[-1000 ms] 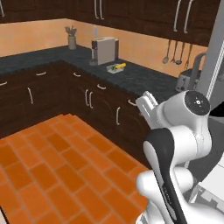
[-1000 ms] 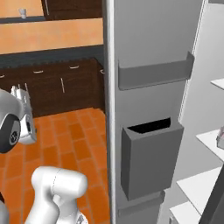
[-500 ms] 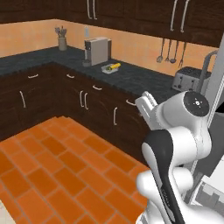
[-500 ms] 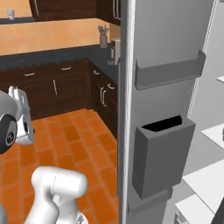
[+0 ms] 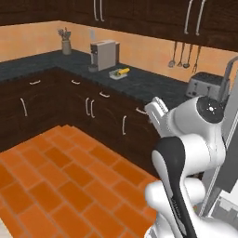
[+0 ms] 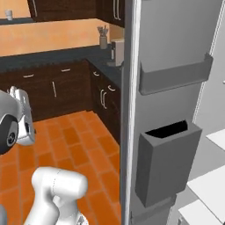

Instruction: Take the meat container that has the steak and place it on the second highest rack of the freezer. Then take the vegetable container that has the corn and lime and place it on the highest rack of the freezer.

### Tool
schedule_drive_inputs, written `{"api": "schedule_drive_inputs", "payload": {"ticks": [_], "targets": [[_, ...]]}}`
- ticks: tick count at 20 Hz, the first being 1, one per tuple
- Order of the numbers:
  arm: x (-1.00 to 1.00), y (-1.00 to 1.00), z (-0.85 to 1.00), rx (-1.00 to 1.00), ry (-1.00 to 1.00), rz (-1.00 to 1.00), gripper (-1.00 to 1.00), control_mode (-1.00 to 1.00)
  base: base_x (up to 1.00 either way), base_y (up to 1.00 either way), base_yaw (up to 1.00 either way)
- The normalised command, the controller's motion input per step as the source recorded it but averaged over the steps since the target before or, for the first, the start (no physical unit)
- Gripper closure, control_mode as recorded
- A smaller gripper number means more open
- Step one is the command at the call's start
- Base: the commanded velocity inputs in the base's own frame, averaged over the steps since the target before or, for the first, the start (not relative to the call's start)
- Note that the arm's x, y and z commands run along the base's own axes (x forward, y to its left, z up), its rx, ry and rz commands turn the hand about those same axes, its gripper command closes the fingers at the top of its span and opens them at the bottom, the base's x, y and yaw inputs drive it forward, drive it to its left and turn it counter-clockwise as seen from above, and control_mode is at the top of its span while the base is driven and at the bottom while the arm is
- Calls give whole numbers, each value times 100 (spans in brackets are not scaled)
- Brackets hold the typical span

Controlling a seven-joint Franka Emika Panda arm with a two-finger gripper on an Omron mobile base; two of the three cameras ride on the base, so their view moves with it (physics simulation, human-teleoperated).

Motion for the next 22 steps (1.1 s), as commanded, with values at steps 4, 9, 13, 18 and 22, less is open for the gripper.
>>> {"api": "schedule_drive_inputs", "payload": {"ticks": [4,9,13,18,22], "targets": [[0,0,0,0,0,0,-100,100,-3,14,68],[0,0,0,0,0,0,-100,100,69,3,68],[0,0,0,0,0,0,-100,100,100,17,24],[0,0,0,0,0,0,-100,100,100,31,-18],[0,0,0,0,0,0,-100,100,90,34,-50]]}}
